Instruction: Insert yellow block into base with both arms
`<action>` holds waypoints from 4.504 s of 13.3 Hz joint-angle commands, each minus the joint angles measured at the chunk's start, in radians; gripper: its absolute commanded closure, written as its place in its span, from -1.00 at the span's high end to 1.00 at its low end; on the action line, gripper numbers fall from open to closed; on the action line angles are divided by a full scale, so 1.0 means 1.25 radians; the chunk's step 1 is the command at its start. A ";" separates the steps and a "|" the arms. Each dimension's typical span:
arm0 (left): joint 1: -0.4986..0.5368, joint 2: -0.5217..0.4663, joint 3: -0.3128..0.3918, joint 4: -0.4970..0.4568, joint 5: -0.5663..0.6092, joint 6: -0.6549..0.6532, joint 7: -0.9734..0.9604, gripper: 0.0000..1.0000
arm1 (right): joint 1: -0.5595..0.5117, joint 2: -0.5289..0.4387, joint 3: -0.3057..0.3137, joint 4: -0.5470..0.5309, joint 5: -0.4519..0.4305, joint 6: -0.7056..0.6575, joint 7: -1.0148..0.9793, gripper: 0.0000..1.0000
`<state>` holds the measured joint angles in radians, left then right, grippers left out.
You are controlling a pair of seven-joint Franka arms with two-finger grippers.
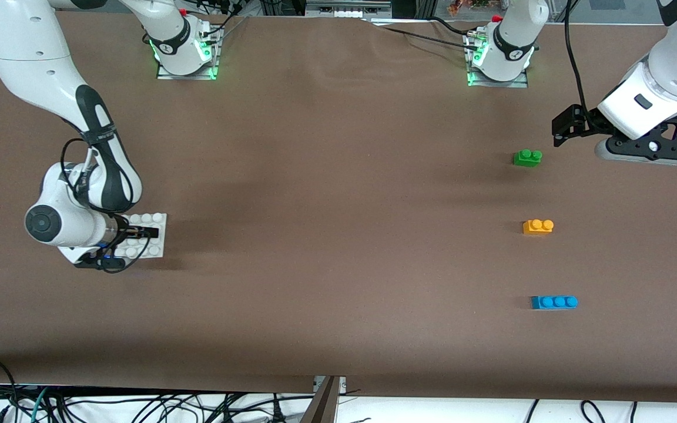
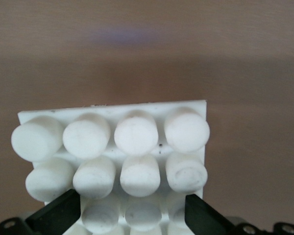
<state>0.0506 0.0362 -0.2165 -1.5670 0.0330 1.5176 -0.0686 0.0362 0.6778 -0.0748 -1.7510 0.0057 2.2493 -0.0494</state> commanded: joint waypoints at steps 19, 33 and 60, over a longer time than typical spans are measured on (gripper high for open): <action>0.001 0.005 0.001 0.018 0.010 -0.011 -0.005 1.00 | 0.349 0.081 0.016 0.077 0.080 0.098 0.344 1.00; 0.001 0.005 -0.001 0.018 0.010 -0.013 -0.005 1.00 | 0.453 0.117 0.067 0.187 0.079 0.105 0.527 1.00; 0.002 0.004 0.003 0.017 0.010 -0.014 -0.005 1.00 | 0.542 0.133 0.066 0.233 0.076 0.152 0.567 1.00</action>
<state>0.0515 0.0362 -0.2102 -1.5670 0.0330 1.5175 -0.0686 0.7083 0.8212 0.0092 -1.4971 0.0875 2.4297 0.6628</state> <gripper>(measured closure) 0.000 0.000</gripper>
